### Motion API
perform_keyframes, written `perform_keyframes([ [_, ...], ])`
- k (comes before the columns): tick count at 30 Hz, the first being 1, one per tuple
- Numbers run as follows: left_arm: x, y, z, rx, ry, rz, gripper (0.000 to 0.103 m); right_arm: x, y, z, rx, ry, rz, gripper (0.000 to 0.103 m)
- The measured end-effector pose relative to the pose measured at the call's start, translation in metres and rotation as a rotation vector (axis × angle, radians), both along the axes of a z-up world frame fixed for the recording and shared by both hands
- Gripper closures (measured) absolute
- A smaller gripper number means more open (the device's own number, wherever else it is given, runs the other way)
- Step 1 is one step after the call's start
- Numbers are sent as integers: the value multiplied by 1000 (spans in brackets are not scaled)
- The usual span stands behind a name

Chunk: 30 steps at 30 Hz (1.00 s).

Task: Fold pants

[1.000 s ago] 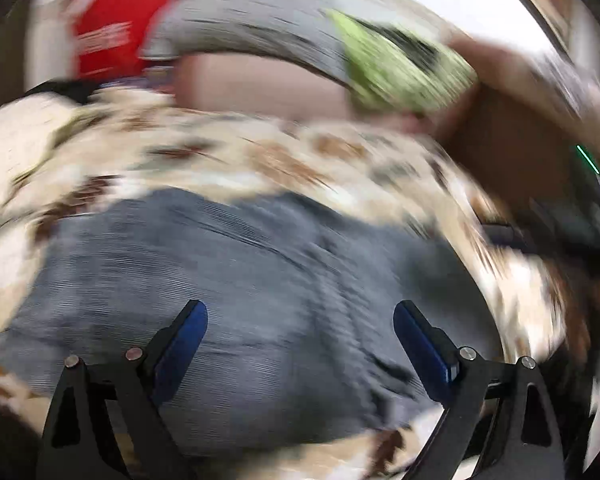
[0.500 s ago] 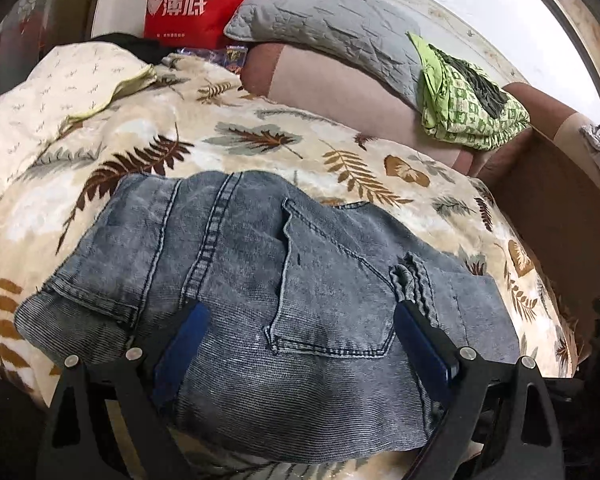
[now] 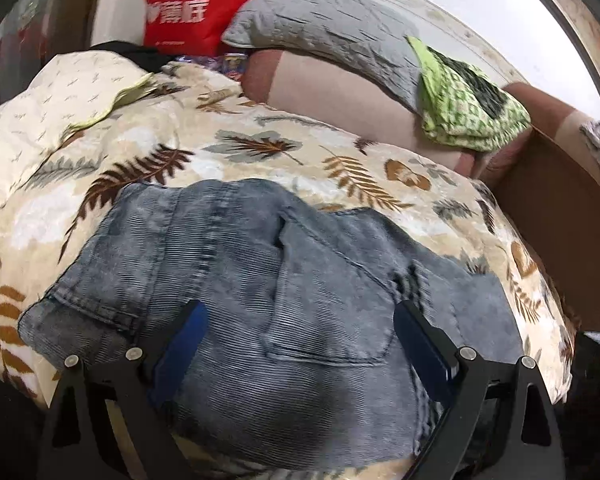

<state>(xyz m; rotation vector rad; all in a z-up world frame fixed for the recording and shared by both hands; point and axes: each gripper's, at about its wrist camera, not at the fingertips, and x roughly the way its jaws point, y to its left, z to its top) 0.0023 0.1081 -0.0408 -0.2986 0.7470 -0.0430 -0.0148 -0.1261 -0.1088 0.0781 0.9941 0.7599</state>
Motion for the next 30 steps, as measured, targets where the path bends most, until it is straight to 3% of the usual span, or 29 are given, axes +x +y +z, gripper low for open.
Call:
perform_keyframes([
  [2, 0, -11, 7, -6, -9, -41, 9, 1, -5, 5, 30, 3, 0, 78],
  [4, 2, -28, 16, -12, -12, -100, 9, 1, -12, 10, 73, 26, -11, 65],
  [6, 4, -48, 21, -4, -11, -156, 9, -1, -22, 16, 135, 44, -23, 33],
  [8, 7, -66, 22, 12, -3, -204, 9, -6, -33, 25, 168, 34, -55, 25],
  [13, 19, -95, -2, 112, 112, -244, 9, -16, -93, 31, 325, 130, -156, 25],
  [14, 22, -101, -11, 167, 156, -252, 9, -19, -108, 34, 333, 123, -192, 25],
  [15, 25, -111, -26, 280, 218, -276, 9, -20, -121, 37, 344, 115, -229, 25],
  [16, 22, -119, -36, 374, 212, -300, 7, -19, -140, 42, 371, 109, -280, 25],
  [17, 18, -121, -35, 396, 167, -299, 7, -15, -154, 46, 406, 109, -317, 25],
  [20, 19, -121, -32, 397, 183, -289, 7, 12, -179, 62, 503, 103, -389, 25],
  [24, 20, -119, -32, 386, 182, -299, 7, 76, -173, 64, 549, 150, -401, 24],
  [27, 20, -118, -34, 383, 184, -303, 6, 131, -164, 32, 461, 222, -435, 24],
  [28, 22, -119, -34, 379, 187, -306, 6, 151, -164, 4, 394, 312, -473, 24],
  [29, 22, -119, -34, 377, 190, -311, 6, 158, -168, -12, 417, 373, -495, 26],
  [30, 23, -119, -34, 376, 190, -318, 6, 157, -173, -11, 468, 365, -525, 26],
])
